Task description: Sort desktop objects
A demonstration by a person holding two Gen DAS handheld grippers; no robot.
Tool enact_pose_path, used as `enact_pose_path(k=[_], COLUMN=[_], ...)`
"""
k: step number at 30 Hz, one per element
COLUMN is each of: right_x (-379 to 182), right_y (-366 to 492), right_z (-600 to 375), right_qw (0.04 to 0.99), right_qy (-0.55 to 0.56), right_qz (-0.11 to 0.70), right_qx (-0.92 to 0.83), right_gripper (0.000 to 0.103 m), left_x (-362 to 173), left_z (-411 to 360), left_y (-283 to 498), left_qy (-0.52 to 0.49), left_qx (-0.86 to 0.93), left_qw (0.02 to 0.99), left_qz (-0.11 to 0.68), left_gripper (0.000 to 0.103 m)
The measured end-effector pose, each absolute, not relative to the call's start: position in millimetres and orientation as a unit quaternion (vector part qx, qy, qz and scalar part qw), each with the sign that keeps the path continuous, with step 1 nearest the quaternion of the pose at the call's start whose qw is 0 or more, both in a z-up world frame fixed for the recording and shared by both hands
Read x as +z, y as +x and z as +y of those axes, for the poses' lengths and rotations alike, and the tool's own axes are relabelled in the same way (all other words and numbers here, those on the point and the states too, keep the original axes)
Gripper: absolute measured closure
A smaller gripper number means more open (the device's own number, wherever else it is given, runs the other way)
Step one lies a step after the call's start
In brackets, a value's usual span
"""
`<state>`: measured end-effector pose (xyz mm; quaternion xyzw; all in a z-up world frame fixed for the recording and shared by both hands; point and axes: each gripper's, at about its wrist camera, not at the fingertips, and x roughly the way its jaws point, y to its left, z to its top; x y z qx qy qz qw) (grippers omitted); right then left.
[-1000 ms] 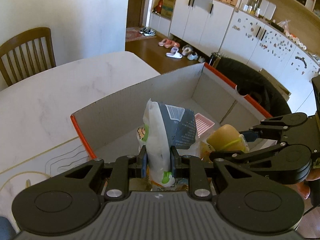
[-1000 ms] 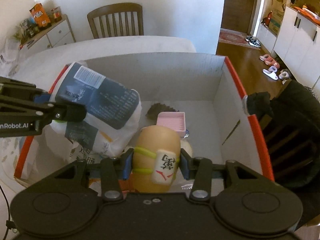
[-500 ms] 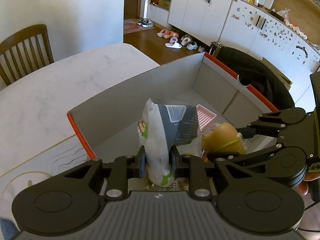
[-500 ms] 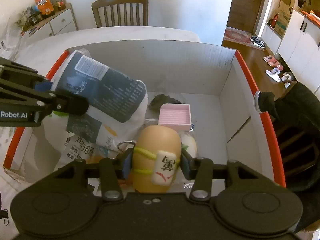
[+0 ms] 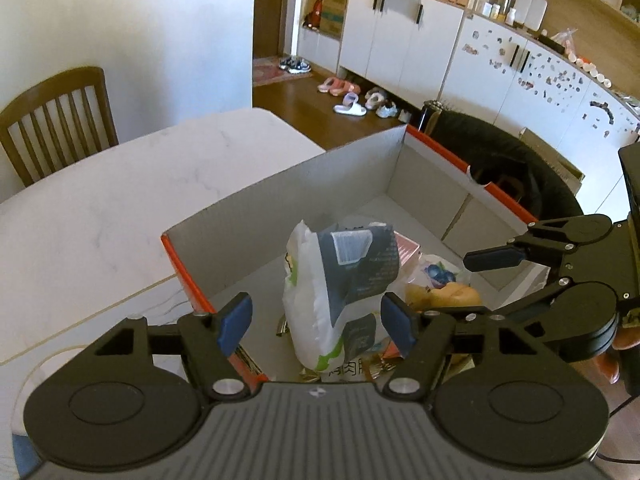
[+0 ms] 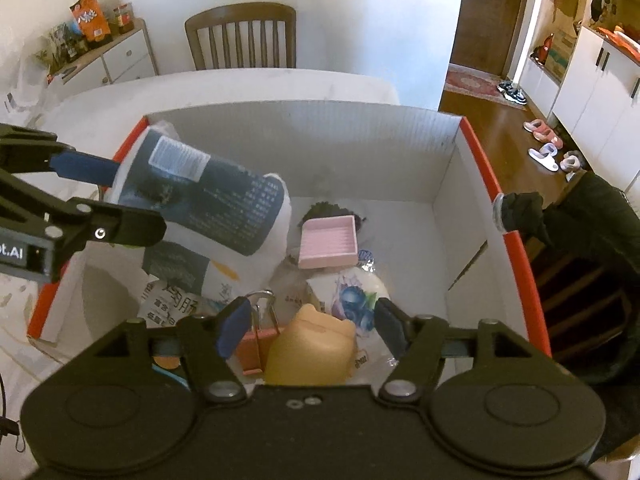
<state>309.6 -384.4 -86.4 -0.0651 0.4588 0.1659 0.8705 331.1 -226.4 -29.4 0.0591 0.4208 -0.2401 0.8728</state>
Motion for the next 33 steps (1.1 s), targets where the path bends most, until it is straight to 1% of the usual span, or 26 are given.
enact_pose_path(k=[3, 7, 10, 13, 14, 24, 25, 30, 31, 33], right_x=[-79, -70, -63, -57, -55, -37, -37, -31, -30, -28], right_y=[307, 301, 297, 292, 290, 268, 267, 255, 253, 249], right_z=[-386, -386, -389, -395, -394, -391, -391, -379, -378, -374], right_qw=[0.873, 0.877, 0.88, 0.883, 0.885, 0.899, 0.9, 0.907, 0.908, 0.911], right_qy=[-0.059, -0.052, -0.043, -0.034, -0.032, -0.007, -0.004, -0.001, -0.001, -0.001], right_qz=[0.453, 0.445, 0.44, 0.431, 0.427, 0.393, 0.39, 0.376, 0.374, 0.367], right_qx=[0.17, 0.172, 0.176, 0.183, 0.185, 0.194, 0.194, 0.19, 0.191, 0.188], right_gripper=[0.03, 0.03, 0.03, 0.025, 0.025, 0.02, 0.02, 0.017, 0.015, 0.012], left_x=[-24, -19, -15, -11, -9, 4, 4, 5, 6, 7], left_z=[-221, -216, -212, -207, -206, -192, -190, -179, -177, -173], left_y=[325, 317, 310, 303, 300, 279, 277, 270, 269, 265], left_qy=[0.048, 0.04, 0.036, 0.029, 0.028, 0.039, 0.041, 0.047, 0.046, 0.046], left_qx=[-0.246, -0.249, -0.252, -0.253, -0.25, -0.234, -0.232, -0.223, -0.222, -0.222], left_qw=[0.876, 0.879, 0.881, 0.885, 0.888, 0.904, 0.904, 0.908, 0.909, 0.91], left_qz=[0.412, 0.404, 0.398, 0.39, 0.384, 0.356, 0.356, 0.351, 0.35, 0.347], left_gripper=[0.033, 0.03, 0.03, 0.03, 0.03, 0.03, 0.027, 0.022, 0.018, 0.017])
